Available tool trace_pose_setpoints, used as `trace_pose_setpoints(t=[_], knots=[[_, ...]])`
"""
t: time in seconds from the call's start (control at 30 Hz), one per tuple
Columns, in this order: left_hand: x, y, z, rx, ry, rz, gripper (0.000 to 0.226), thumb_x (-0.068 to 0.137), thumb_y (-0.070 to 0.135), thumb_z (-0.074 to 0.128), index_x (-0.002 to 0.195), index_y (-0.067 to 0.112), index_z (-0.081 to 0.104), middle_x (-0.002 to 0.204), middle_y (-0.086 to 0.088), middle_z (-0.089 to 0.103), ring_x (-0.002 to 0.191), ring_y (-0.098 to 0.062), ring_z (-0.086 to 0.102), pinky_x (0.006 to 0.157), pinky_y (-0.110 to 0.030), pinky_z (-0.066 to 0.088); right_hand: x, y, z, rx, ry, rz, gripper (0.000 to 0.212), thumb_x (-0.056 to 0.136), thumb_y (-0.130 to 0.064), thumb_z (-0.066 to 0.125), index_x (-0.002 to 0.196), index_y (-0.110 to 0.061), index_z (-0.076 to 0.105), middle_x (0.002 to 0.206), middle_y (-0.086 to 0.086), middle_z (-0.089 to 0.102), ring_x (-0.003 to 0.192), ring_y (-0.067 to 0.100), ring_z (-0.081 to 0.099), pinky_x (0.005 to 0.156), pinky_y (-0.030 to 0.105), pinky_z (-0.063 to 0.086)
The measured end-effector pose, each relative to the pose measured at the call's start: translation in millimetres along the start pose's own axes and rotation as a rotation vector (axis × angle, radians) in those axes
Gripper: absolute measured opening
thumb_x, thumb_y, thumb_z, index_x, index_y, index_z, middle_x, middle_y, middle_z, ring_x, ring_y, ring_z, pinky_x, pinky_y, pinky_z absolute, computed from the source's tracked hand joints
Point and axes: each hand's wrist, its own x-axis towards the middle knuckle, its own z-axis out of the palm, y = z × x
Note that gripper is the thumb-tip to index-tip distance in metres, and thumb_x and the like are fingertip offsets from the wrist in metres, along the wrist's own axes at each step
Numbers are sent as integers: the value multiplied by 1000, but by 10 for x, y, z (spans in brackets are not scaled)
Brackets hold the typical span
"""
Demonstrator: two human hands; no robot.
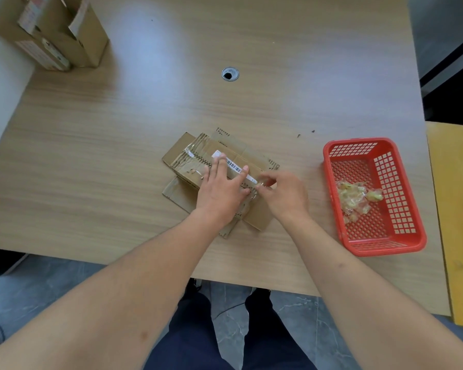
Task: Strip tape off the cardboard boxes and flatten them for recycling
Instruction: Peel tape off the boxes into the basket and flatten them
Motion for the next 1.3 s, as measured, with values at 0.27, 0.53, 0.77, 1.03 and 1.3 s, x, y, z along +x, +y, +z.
trace_pose_setpoints(t=[0.27, 0.53, 0.77, 1.03, 1.3], knots=[[-3, 78, -91, 5, -125, 41, 70, 103, 54, 46, 162, 27, 19, 170, -8, -6, 156, -38, -4, 125, -50, 12, -21, -190, -27, -218, -41, 59, 4, 94, -28, 72, 93, -25, 75, 101, 1, 72, 96, 26, 67, 76, 31, 50], [-6, 69, -138, -13, -127, 41, 79, 94, 64, 55, 160, 32, 25, 171, -5, -5, 156, -36, -2, 125, -48, 13, 43, 127, -13, 496, 91, 344, 12, 89, -16, 71, 78, -19, 70, 74, -4, 76, 77, 14, 76, 83, 42, 62], [-2, 100, -169, -1, -143, 22, 79, 93, 63, 56, 160, 32, 26, 171, -5, -5, 156, -36, -1, 124, -49, 14, 93, 165, -31, 308, 218, 182, 6, 89, -17, 67, 85, -19, 64, 81, -4, 70, 80, 17, 67, 79, 35, 54], [2, 111, -174, -8, -145, 12, 79, 93, 61, 59, 159, 32, 28, 171, -5, -3, 156, -36, 0, 124, -49, 16, 105, 166, 71, 143, 134, -123, 8, 77, -7, 86, 79, -11, 79, 88, 5, 73, 79, 24, 69, 78, 40, 58], [93, 283, -283, 36, -227, -26, 74, 92, 50, 69, 153, 21, 38, 169, -16, 4, 154, -45, 7, 118, -55, 28, 80, 176, -105, 464, 78, 141, 27, 66, -13, 95, 73, -25, 71, 73, -6, 75, 74, 13, 73, 78, 37, 61]])
